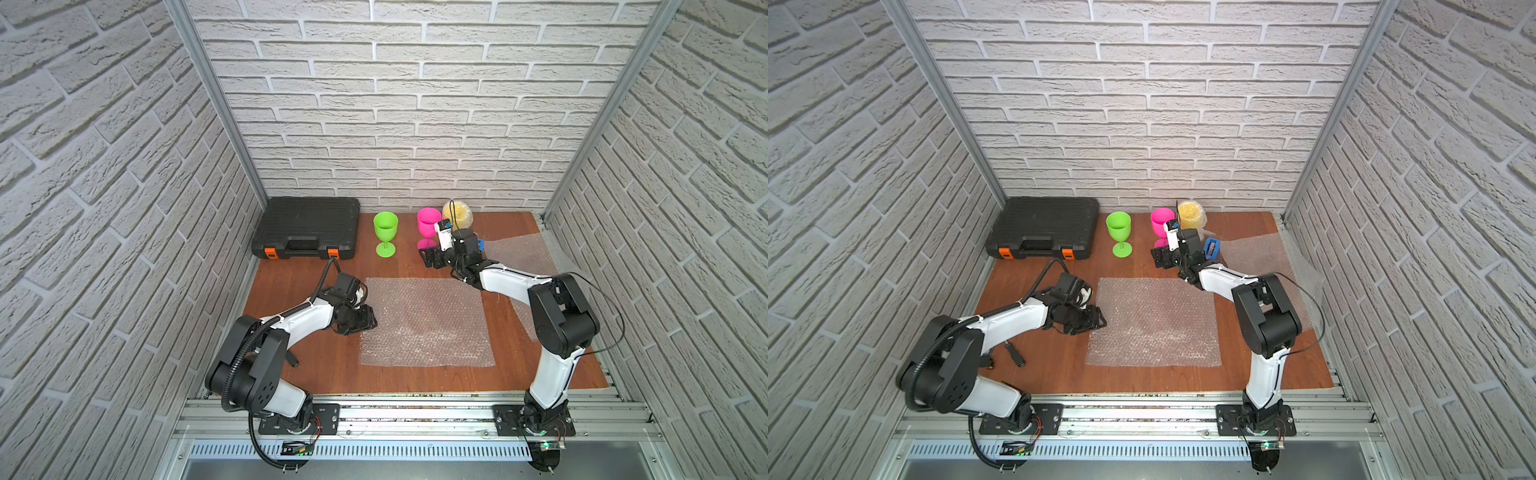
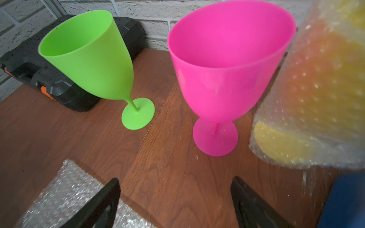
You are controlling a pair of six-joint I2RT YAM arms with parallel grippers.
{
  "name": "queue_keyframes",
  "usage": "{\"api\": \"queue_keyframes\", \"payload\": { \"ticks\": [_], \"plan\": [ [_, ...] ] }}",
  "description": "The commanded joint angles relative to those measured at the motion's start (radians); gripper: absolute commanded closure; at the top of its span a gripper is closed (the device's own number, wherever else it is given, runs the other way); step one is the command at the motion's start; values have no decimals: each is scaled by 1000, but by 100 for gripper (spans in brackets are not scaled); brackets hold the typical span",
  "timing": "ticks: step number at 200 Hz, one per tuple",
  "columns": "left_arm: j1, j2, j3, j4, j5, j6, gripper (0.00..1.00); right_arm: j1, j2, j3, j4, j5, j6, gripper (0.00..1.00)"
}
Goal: Wrap wine glasses in bubble wrap
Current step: Move the bubble wrap to the center of the board, then pick up the wine glass at the center of the board.
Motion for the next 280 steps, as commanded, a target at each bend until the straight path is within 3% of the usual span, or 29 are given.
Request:
{"api": "queue_keyframes", "payload": {
  "ticks": [1, 35, 107, 139, 181, 280],
  "plan": [
    [3, -23, -3, -32, -31, -4, 40, -9, 49, 27, 271, 58, -51, 10],
    [17, -21, 5, -32, -33, -1, 38, -15, 175, 60, 457, 119, -55, 7],
    [27, 30, 43, -42, -21, 18, 38, -36, 353, 277, 452, 109, -30, 6],
    [31, 36, 44, -38, -21, 18, 38, -41, 382, 310, 456, 96, -36, 14],
    [36, 46, 43, -32, -15, 18, 38, -41, 345, 272, 475, 82, -51, 30],
    [42, -19, 14, -49, -40, 36, 38, -23, 74, 83, 430, -28, -52, 34]
  ]
}}
